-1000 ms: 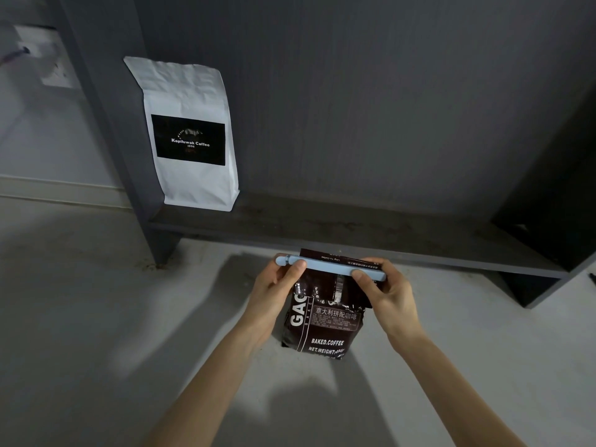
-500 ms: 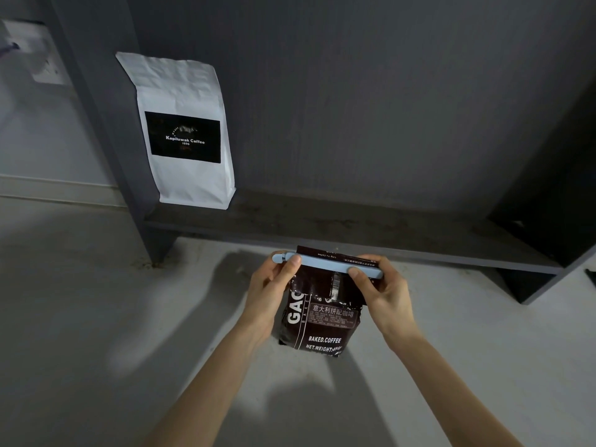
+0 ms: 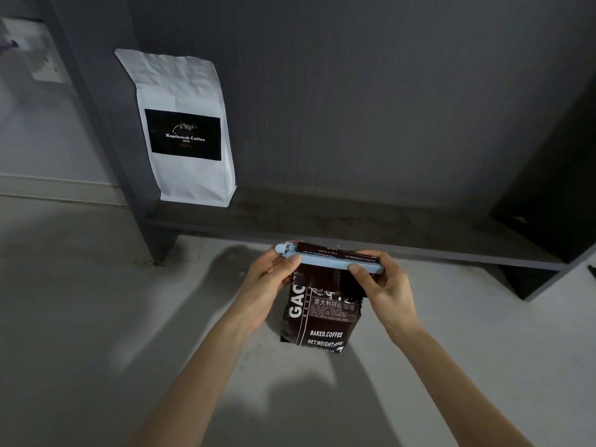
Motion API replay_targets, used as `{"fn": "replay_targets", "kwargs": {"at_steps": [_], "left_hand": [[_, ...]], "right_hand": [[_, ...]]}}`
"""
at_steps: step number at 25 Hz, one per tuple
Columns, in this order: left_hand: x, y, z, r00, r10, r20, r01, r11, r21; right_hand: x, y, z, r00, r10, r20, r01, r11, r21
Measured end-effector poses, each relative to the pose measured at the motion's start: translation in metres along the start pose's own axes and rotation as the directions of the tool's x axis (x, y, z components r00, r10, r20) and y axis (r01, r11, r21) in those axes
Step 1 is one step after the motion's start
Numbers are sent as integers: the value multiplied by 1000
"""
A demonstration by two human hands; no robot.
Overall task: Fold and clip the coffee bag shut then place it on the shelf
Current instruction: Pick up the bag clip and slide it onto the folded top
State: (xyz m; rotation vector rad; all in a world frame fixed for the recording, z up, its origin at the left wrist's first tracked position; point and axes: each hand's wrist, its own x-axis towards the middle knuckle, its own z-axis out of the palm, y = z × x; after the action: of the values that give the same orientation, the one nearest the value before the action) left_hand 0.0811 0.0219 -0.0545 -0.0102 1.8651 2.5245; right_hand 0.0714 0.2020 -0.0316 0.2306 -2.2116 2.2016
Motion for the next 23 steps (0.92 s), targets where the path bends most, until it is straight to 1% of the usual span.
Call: {"fn": "replay_targets", "kwargs": {"at_steps": [5,14,23], "left_hand": [[-1,-1,1,1000,4,10,-4,1000,-20],[2,3,0,999,-41,23,41,999,-24],[6,-2,2,995,-98,-10,96,992,-87]], "right_hand": [[0,1,-2,1000,14,-4,-14,1000,-8],[2,-1,-2,999,28,16,-28,999,18],[1,-1,-1,999,44,12,-44,998,52]]}}
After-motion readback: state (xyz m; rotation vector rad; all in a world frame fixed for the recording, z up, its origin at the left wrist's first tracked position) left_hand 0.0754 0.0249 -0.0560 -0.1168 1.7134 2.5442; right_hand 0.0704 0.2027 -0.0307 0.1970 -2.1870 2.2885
